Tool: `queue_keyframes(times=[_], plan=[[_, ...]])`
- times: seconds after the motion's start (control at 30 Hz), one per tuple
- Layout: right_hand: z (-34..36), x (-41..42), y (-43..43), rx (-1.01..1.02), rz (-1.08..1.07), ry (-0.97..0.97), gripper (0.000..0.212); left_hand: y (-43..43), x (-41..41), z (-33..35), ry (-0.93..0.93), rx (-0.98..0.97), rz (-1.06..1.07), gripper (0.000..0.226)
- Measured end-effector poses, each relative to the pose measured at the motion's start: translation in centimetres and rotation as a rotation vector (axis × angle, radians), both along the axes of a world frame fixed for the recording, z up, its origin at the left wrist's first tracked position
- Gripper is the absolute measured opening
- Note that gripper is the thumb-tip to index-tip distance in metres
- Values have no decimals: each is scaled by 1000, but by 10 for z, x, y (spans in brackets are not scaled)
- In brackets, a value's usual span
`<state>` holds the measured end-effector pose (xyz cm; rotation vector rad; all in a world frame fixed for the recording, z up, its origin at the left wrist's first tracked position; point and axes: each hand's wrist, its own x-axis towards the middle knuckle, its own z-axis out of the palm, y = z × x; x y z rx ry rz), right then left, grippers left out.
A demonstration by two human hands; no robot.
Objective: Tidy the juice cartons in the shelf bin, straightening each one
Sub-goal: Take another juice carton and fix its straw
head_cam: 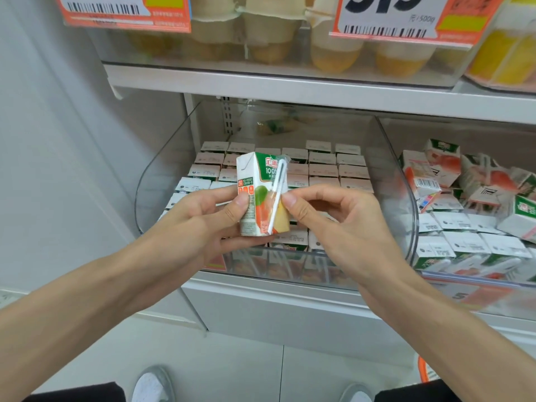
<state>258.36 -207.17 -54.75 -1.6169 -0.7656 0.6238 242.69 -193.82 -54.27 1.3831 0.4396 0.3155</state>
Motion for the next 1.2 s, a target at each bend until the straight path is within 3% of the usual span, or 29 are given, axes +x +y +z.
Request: queue_keyframes(times=[0.07, 0.2, 0.37, 0.6, 0.73, 0.9, 1.07, 1.2], plan=[[4, -1, -1, -14, 45, 48, 13, 0, 0, 2, 25, 34, 70, 37], [5, -4, 0, -56, 177, 61, 50, -1, 0, 3, 23, 74, 134, 44], [5, 0, -2, -17, 165, 147, 67, 1, 0, 5, 28, 44, 133, 39], [-1, 0, 0, 56, 75, -10, 36, 0, -1, 7, 63, -25, 202, 40], [1, -4, 2, 57, 84, -34, 42, -4, 0, 6, 63, -3, 264, 32], [6, 3, 0, 71, 42, 93, 37, 1, -5, 6, 67, 78, 238, 22], [9, 1, -3, 71, 77, 141, 20, 8, -5, 4, 56, 145, 247, 38], [12, -1, -4, 37, 106, 166, 27, 11, -2, 2, 60, 160, 198, 37]])
